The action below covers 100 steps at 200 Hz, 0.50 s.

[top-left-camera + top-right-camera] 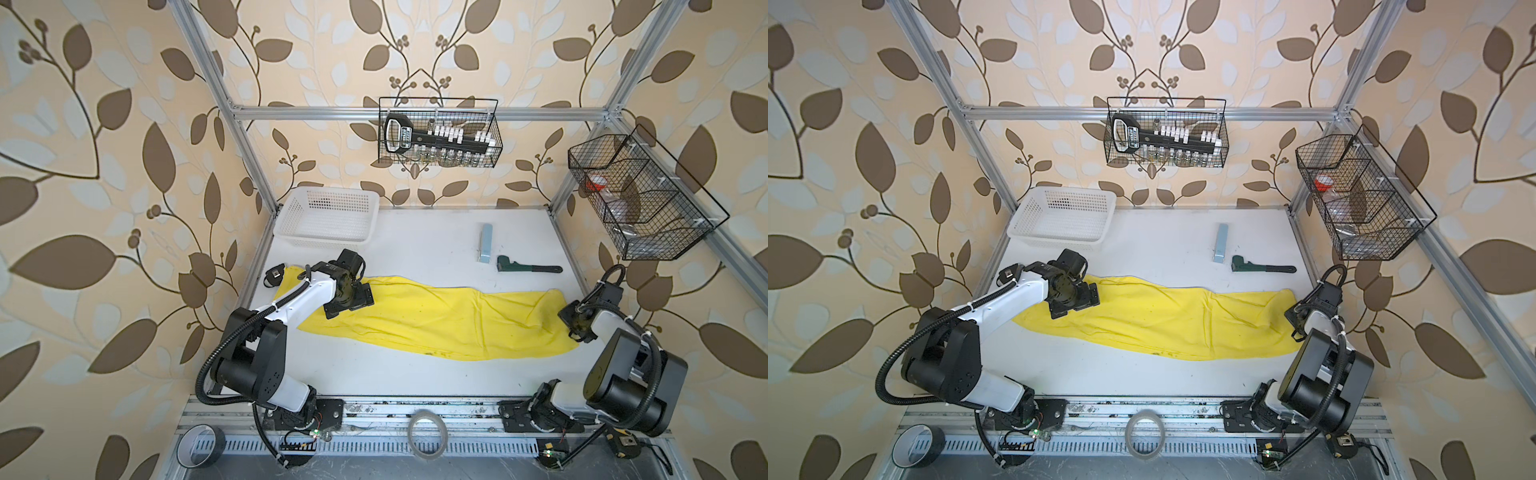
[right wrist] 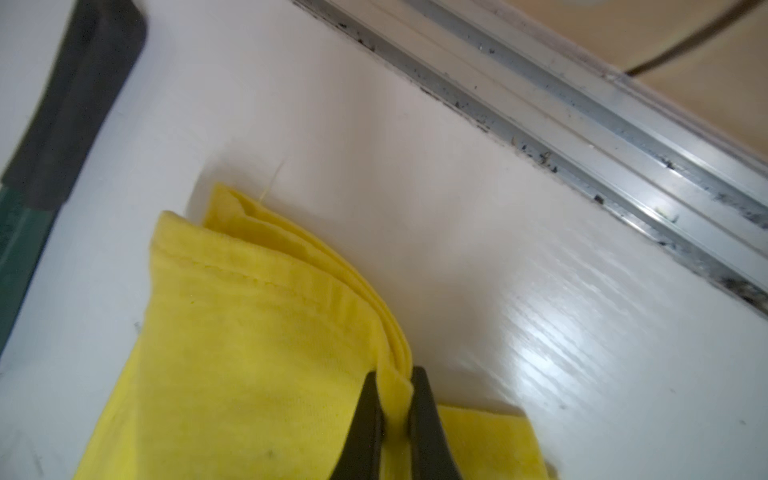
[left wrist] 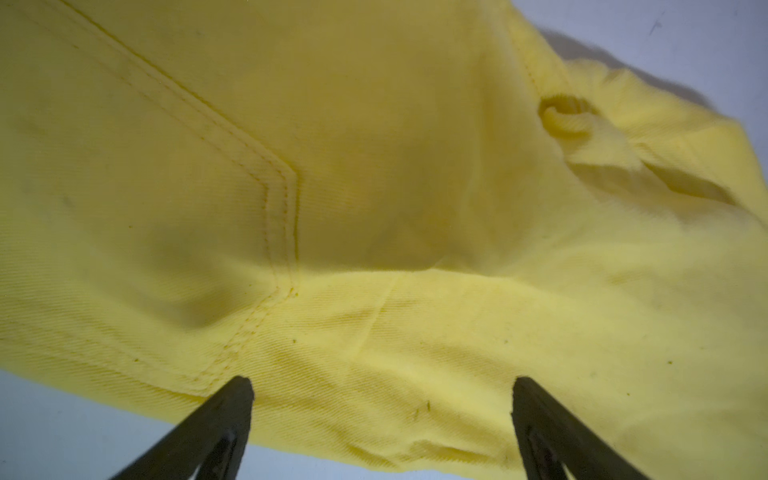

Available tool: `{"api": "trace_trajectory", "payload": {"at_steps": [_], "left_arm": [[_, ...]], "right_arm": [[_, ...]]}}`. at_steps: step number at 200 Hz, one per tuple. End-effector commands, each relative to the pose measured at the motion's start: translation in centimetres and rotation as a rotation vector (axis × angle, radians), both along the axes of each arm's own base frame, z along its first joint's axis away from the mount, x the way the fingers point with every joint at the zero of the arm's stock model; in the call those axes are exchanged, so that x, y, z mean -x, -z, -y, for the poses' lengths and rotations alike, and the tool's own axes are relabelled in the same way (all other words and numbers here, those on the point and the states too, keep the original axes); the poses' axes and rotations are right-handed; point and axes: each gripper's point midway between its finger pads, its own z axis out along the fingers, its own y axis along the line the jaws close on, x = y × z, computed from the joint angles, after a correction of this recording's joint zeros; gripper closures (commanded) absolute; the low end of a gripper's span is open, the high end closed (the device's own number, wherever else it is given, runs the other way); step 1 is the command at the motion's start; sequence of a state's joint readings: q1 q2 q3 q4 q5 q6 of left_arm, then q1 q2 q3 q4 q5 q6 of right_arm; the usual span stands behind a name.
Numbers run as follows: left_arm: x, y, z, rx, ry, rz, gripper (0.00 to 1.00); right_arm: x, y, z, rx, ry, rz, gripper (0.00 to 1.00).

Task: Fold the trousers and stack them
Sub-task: 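Grasp the folded hem corner with the right gripper while the left holds the middle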

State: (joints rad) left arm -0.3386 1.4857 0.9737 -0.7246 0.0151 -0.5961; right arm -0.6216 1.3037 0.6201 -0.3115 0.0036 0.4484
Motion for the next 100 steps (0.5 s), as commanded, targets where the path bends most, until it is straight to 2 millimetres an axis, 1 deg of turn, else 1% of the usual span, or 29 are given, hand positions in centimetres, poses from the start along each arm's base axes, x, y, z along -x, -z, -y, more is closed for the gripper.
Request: {"api": "trace_trajectory", "payload": {"at_steps": [1,2,4,8,30,39,60,79,89,100], "left_arm": [[-0.3,-2.0,-1.0,-0.046,0.011,0.042,0.02],[-0.4,-2.0,-1.1,-0.047,0.010,0.042,0.02],[-0.4,-2.7,-1.1,-0.045,0.010,0.065,0.02],[-0.4,-3.0,-1.2,-0.049,0.009,0.075,0.01],[-0.5,-3.5,-1.7,-0.069,0.014,0.085,0.01],[-0.5,-3.6,-1.8,-0.071,0.014,0.086,0.01],[-0.4,-3.9,-2.0,-0.078,0.020,0.090,0.01],[-0.3,-4.1,-2.4,-0.087,0.019,0.094,0.01],[-0.3,-4.1,-2.6,-0.086,0.015,0.095,0.01],[-0.3,-4.1,-2.7,-0.084,0.013,0.094,0.01]], "right_arm": [[-0.5,-4.5,0.6,0.060,0.030,0.073,1.00],[-0.5,-4.6,0.6,0.061,0.031,0.073,1.00],[-0.5,-5.0,0.8,0.072,0.035,0.083,1.00],[-0.4,-5.7,1.0,0.088,0.045,0.095,1.00],[0.6,-9.2,2.3,0.157,0.124,0.148,1.00],[1.1,-10.1,2.9,0.173,0.159,0.164,1.00],[1.3,-12.0,3.7,0.214,0.202,0.209,1.00],[0.9,-13.2,3.6,0.210,0.193,0.230,1.00],[0.5,-13.9,3.0,0.209,0.173,0.271,1.00],[-0.3,-15.2,2.1,0.210,0.136,0.327,1.00]]}}
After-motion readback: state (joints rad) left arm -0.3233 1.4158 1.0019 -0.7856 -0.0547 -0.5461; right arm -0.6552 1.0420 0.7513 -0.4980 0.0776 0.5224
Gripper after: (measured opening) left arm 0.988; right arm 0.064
